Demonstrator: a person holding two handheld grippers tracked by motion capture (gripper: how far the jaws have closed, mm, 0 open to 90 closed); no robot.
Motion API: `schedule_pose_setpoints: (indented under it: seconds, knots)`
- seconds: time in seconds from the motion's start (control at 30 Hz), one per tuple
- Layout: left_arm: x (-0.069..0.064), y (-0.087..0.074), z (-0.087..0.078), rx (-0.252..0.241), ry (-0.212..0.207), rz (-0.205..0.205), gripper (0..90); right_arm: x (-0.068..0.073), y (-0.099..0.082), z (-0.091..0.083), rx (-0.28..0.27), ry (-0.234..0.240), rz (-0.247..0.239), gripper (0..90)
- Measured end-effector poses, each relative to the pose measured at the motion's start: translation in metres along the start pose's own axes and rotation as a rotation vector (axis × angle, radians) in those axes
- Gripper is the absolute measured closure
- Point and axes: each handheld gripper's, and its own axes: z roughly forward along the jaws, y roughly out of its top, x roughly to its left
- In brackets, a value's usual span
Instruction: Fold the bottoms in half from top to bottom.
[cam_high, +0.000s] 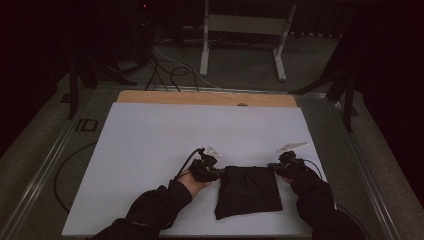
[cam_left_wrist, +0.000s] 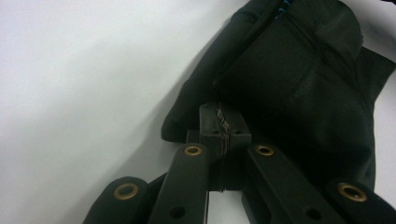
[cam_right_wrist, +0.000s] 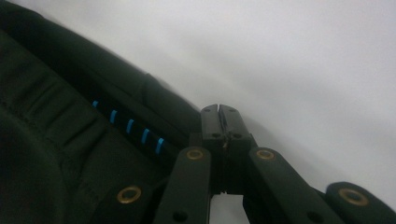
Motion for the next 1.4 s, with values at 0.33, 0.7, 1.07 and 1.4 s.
schedule_pose_setpoints:
  seconds: [0.33, 0.7, 1.07, 1.4]
  knots:
    - [-0.016, 0.005, -0.007, -0.031, -0.067, 0.069, 89.4, 0.01, -0.005, -0.014, -0.029, 0.07, 0.008, 90.0]
    - [-0.04, -0.01, -0.016, -0.026, -0.158, 0.151, 89.4, 0.04, -0.029, -0.042, -0.086, 0.139, 0.014, 90.0]
    - [-0.069, -0.02, -0.025, -0.041, -0.24, 0.234, 87.5, 0.067, -0.053, -0.067, -0.113, 0.205, -0.012, 89.8]
    - [-0.077, -0.032, -0.008, 0.01, -0.258, 0.247, 87.4, 0.074, -0.066, -0.063, -0.059, 0.2, -0.035, 89.9]
